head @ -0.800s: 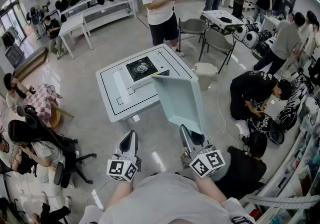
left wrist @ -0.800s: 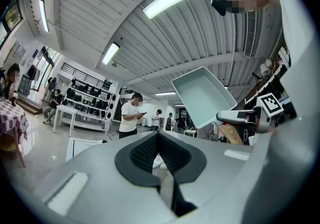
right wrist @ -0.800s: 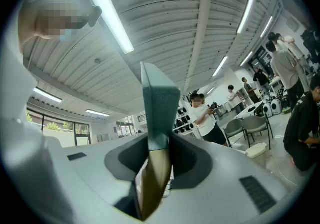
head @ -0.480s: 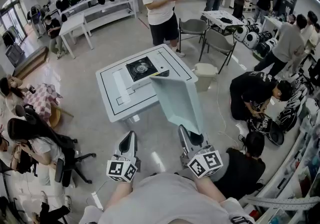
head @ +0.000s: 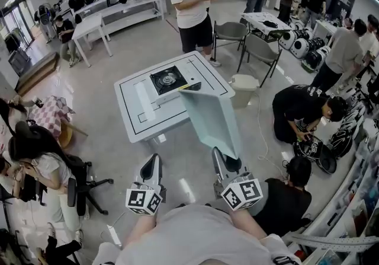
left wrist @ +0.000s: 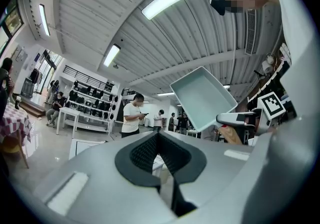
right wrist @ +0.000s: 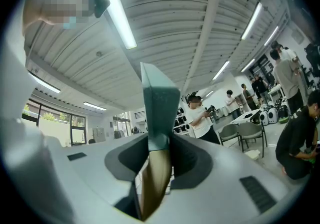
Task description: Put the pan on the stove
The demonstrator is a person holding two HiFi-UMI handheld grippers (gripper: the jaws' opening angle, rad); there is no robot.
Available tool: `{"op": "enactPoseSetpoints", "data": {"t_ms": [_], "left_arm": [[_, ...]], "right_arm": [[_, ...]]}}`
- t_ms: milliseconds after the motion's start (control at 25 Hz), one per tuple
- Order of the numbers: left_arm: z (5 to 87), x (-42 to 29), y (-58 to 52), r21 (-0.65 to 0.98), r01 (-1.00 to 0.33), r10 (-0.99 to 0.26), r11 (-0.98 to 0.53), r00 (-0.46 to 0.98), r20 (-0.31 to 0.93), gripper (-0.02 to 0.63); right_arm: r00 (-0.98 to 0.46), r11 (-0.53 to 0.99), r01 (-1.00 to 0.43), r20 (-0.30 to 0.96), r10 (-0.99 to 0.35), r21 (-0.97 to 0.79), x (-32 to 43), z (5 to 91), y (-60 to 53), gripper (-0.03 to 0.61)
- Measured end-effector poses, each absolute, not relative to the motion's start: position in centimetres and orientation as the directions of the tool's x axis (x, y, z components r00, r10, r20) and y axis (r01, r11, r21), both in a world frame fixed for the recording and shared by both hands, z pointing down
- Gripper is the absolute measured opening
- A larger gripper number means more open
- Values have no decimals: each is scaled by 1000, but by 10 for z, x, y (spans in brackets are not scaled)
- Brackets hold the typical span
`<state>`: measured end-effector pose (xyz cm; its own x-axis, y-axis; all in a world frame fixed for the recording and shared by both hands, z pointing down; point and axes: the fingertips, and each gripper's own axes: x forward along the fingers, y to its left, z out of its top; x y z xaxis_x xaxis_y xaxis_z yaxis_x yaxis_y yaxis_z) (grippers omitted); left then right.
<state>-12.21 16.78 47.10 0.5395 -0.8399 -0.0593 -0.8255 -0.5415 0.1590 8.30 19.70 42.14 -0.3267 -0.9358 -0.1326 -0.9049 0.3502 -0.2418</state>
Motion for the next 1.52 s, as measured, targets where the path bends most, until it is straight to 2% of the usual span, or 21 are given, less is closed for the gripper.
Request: {"op": "enactPoseSetpoints", "data": {"t_ms": [920,1200,1520], "left_arm": [[481,-105,153,154,-876,-889,-456,457,-36,11],[492,-114,82,168,-875,-890,-454,454,-40,11],[493,-142,-62,160,-863,-878,-479,476,-57,11]], "right_arm": [[-403,425,-870,-135,-905,-250,110,430,162,127],[-404,420,-877,-117,-907,-234,102,439,95,127],[-379,394,-896,-107,-919,-207,73,441,-36,127]]}}
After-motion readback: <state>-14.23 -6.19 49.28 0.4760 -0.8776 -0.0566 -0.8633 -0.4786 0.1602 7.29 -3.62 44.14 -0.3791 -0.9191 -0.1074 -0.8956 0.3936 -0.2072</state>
